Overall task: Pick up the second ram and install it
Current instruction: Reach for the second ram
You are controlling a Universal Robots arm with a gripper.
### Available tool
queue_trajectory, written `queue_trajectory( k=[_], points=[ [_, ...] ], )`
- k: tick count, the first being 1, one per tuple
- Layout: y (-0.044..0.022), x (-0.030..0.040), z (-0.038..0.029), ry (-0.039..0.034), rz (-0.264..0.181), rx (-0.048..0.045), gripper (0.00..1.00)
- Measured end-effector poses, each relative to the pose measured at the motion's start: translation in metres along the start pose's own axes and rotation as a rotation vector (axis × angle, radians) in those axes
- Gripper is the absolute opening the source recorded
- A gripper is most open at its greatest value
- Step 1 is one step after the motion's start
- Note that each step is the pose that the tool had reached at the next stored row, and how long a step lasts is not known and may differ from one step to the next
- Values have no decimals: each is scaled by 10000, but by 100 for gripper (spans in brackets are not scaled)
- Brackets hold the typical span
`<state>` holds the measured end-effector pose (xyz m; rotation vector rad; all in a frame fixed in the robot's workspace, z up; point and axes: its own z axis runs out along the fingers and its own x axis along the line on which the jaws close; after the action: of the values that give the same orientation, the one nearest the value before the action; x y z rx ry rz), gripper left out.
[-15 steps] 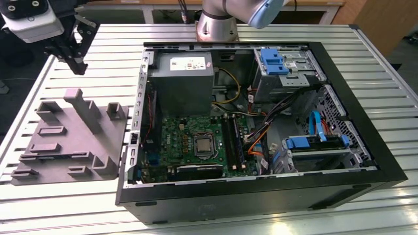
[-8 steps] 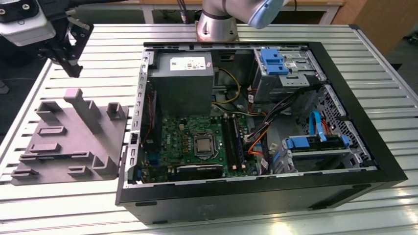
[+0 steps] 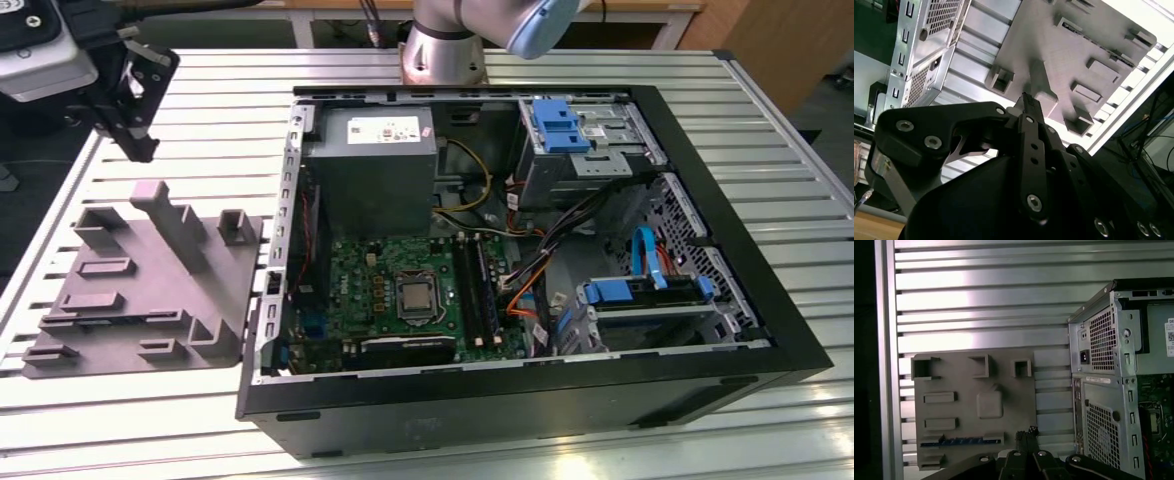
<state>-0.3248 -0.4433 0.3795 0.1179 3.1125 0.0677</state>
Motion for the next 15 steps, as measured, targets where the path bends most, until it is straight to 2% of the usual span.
queue_trajectory(
  k=[15],
  points=[
    [-66, 151, 35, 0, 0, 0, 11]
  ],
)
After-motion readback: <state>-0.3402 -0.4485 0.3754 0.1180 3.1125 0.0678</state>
